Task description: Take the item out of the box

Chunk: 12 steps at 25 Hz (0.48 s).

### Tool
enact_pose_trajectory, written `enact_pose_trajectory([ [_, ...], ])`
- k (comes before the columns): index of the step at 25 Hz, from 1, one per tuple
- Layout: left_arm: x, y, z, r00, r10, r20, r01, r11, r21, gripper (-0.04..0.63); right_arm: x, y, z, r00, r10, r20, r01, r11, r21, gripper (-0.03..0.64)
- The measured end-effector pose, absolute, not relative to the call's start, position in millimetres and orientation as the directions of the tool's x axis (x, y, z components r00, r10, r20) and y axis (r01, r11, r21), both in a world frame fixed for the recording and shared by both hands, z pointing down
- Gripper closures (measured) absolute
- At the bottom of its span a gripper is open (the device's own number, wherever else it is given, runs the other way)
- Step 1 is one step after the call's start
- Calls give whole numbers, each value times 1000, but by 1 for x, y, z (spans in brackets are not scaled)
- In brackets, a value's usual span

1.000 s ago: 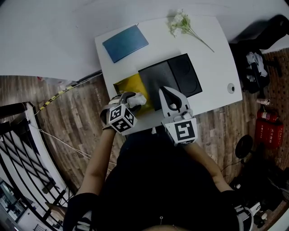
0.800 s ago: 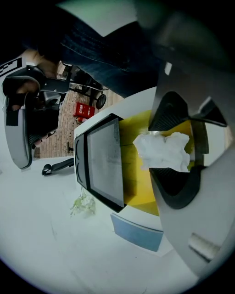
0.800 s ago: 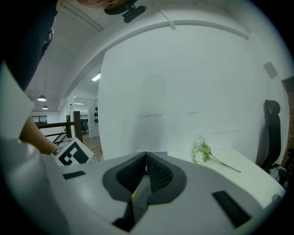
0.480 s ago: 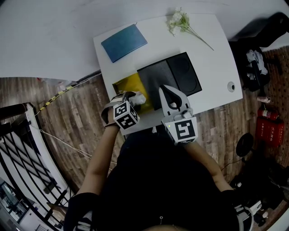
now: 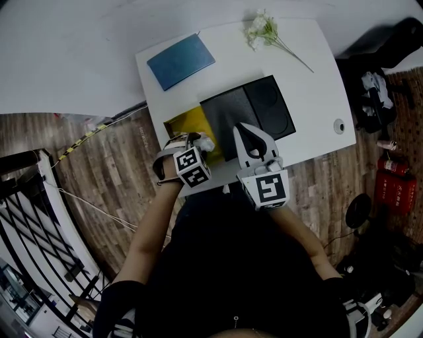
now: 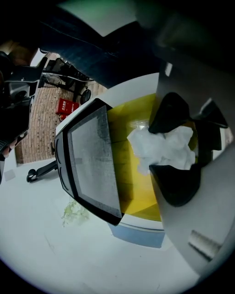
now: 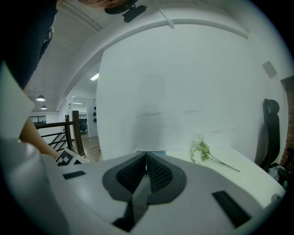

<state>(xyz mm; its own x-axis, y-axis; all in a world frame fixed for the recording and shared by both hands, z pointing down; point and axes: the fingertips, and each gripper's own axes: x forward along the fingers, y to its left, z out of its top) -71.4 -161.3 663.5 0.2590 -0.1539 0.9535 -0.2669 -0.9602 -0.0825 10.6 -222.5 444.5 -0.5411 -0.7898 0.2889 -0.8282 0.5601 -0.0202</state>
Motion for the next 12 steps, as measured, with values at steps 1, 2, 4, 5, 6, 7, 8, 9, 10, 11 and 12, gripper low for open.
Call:
enact_pose_trajectory([
  [1,-71,-161,665,253,-157,954,-270,-959,-86,368,11,-223,445,-543,-789,287,-827,562,-20,604],
  [2,-71,-161,666,248,-166,955,-272,-957,-95,371,11,-223,445,-545,-789,284,-826,564,-18,604],
  [4,-71,-163,668,240,-191,952,-277,-953,-121,381,11,-224,446,-549,-788,280,-824,566,-25,604],
  [5,-71,-164,668,238,-202,950,-280,-951,-132,389,10,-225,446,-551,-787,279,-824,566,-30,604],
  [6,-71,-164,668,237,-208,949,-283,-949,-138,395,10,-225,447,-553,-786,278,-823,567,-32,604],
  [7,-71,-163,668,237,-209,949,-287,-948,-137,400,9,-225,446,-555,-785,277,-822,569,-33,604],
  [8,-72,-162,668,235,-208,949,-292,-947,-135,404,9,-225,446,-556,-784,275,-820,571,-32,604],
  [9,-72,-162,668,233,-208,950,-296,-946,-134,409,9,-224,445,-558,-783,274,-819,572,-32,604],
  [10,-71,-162,668,232,-208,950,-298,-945,-135,415,9,-224,446,-558,-783,274,-819,572,-34,604],
  [11,-70,-162,668,230,-208,951,-300,-944,-135,421,10,-224,446,-559,-783,275,-819,572,-37,604],
  [12,-70,-161,669,227,-208,951,-300,-944,-135,427,10,-224,446,-560,-782,274,-818,573,-37,604],
])
